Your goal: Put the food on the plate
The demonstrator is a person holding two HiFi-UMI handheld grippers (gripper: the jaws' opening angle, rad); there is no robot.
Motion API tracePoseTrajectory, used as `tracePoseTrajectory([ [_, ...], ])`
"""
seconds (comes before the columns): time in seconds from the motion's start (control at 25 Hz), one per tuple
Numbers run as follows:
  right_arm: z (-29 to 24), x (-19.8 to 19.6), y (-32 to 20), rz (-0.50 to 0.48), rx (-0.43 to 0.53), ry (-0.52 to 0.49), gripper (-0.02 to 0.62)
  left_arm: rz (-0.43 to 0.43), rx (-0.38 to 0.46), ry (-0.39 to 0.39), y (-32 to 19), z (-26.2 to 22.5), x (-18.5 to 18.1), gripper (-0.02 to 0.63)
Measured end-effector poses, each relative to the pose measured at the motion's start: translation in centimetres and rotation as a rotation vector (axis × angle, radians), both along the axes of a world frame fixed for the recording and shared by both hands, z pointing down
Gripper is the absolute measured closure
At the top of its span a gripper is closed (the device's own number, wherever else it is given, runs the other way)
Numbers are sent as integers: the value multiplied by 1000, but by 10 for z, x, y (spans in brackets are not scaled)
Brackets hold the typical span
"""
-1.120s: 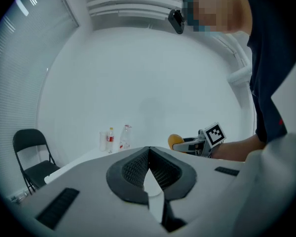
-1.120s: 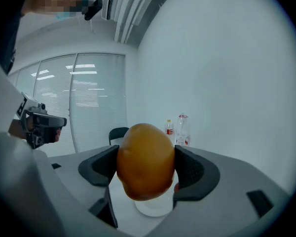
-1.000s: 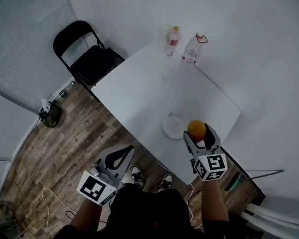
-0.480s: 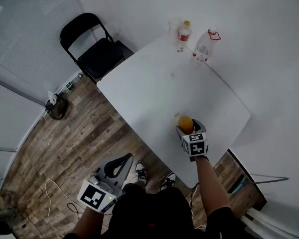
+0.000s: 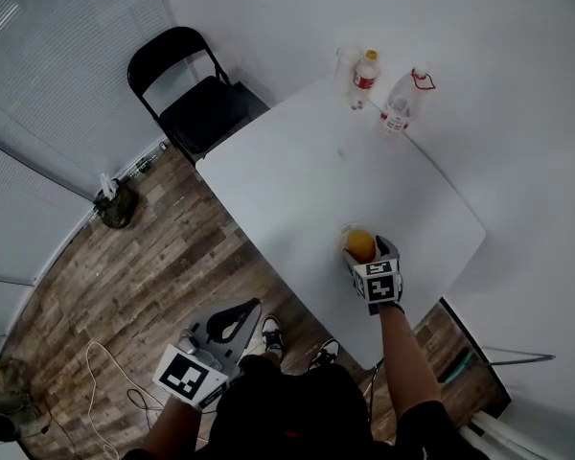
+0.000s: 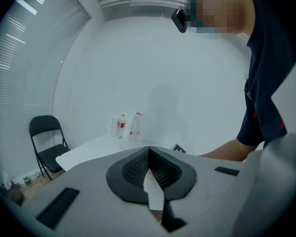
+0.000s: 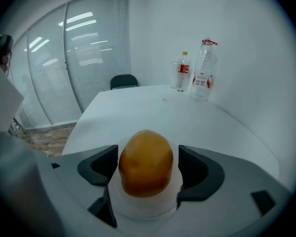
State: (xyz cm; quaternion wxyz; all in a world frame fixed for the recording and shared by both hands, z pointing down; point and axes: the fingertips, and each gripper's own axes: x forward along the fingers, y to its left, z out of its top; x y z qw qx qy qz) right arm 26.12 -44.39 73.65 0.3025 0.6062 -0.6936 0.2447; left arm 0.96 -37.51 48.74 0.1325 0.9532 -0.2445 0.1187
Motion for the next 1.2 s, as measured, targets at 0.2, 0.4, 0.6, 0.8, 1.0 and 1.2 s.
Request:
tracePoseTrajectory([
  [0.2,-67,9,13,48,150,-97,227,39,6,22,4,-10,19,586],
  [0.4,-192,11,49,54,454,-288,269,92,59,86,13,-41,49,586],
  [0.6,-289,21,102,69,676,-255,527,145,120,119,31,-69,81,586],
  [0.8,-356,16,148,13,809,-186,558,183,187,153,51,-97,105,586],
  [1.0,-398,18,180,-12,869,-114,572,197,243,209,66,-121,120,586],
  [1.2,-413,13,198,-33,866,-21,574,181,275,224,76,-135,116,586],
])
